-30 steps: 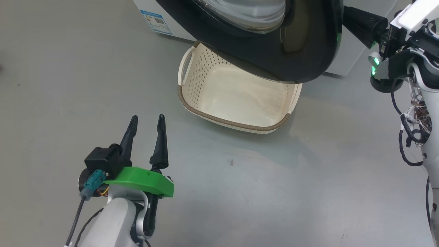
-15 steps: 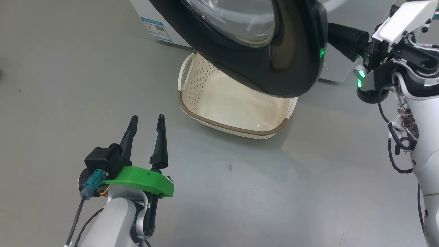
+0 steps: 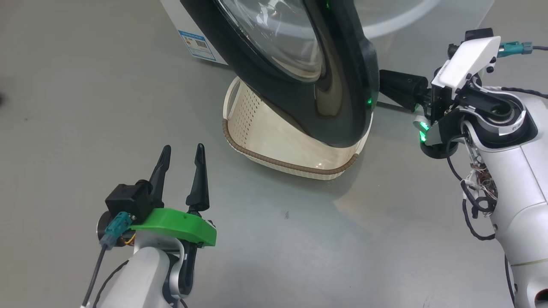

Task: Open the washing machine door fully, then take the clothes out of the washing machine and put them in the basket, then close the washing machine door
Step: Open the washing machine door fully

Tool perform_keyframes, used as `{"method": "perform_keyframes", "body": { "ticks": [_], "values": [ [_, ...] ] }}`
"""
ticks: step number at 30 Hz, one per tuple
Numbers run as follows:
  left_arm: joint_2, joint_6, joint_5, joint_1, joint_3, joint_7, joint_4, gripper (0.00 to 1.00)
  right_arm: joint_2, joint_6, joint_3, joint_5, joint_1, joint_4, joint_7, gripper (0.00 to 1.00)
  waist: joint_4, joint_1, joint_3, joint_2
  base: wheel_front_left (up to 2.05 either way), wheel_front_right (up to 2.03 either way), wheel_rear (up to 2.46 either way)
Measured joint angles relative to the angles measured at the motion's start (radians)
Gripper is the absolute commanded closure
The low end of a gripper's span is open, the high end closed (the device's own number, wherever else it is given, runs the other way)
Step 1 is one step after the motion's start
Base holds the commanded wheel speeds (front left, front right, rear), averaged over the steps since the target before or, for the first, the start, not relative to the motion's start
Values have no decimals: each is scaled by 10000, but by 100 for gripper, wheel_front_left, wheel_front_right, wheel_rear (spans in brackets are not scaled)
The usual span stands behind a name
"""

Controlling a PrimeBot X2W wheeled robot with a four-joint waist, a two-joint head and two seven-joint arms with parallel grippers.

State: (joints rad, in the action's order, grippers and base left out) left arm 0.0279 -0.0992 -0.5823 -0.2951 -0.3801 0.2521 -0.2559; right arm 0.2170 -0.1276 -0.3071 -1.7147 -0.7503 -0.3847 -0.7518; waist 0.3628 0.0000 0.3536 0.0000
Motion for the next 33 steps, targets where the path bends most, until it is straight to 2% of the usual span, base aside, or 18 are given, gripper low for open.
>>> {"method": "perform_keyframes", "body": {
  "ticks": [33],
  "values": [
    [2, -13, 0, 191, -136, -2, -50, 0, -744, 0, -1469, -174, 1215, 1104, -437, 100, 282, 0, -482, 0, 0, 0, 0]
  ]
}}
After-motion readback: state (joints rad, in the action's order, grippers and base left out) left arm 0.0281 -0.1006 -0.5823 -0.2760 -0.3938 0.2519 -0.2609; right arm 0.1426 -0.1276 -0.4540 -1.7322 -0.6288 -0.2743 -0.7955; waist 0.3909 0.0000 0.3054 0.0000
